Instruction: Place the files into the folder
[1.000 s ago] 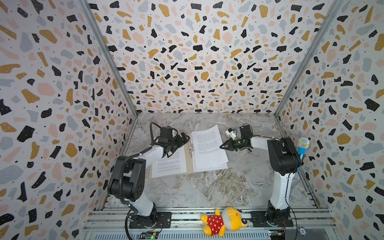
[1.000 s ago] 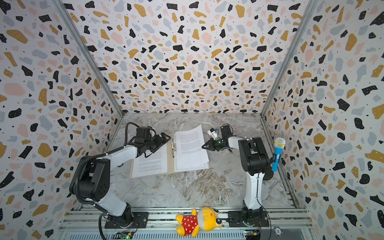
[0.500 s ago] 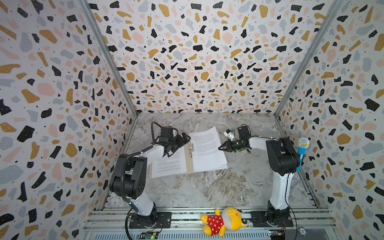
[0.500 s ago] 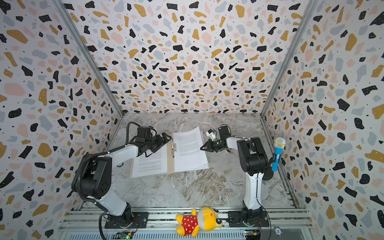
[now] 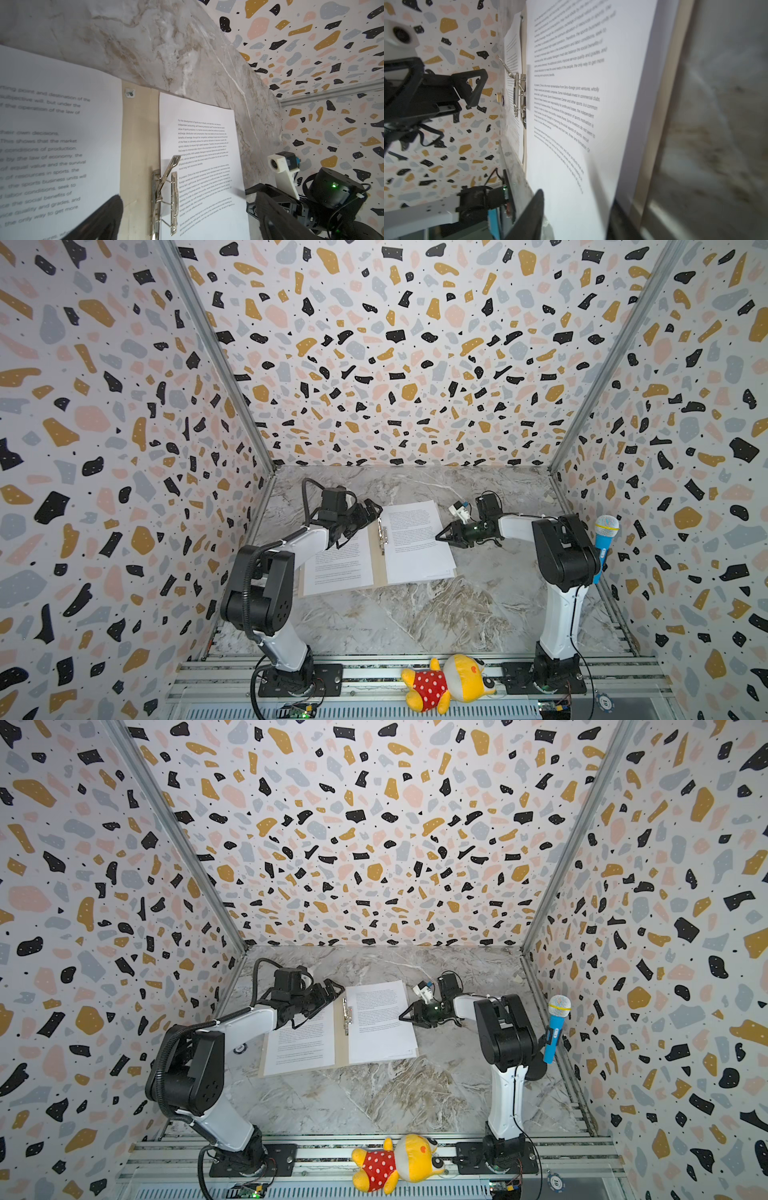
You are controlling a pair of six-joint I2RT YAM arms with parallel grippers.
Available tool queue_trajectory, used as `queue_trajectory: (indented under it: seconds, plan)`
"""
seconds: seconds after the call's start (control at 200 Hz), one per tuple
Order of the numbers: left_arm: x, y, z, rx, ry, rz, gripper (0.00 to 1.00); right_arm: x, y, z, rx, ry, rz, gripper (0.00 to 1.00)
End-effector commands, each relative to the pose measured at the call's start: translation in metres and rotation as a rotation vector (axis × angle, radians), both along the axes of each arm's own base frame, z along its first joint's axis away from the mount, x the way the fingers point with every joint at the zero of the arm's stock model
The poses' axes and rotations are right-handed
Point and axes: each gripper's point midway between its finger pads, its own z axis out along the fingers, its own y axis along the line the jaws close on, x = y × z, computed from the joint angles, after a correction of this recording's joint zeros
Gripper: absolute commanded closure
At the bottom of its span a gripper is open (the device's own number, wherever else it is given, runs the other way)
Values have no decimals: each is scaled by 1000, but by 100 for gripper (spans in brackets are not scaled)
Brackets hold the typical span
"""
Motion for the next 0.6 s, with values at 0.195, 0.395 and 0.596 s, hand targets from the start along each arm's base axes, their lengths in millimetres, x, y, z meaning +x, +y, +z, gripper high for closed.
queue_trajectory:
  seconds: [0.195, 0.395, 0.596]
  plan:
    - [30, -29, 7, -120, -70, -109, 0, 15, -24, 31, -94, -63, -105, 28]
    - [39, -46, 9, -210, -96, -183, 0, 14, -35, 31, -119, -61, -158, 26]
    - [35, -54, 12, -251, -103, -237, 0, 9, -37, 31, -111, -48, -189, 26]
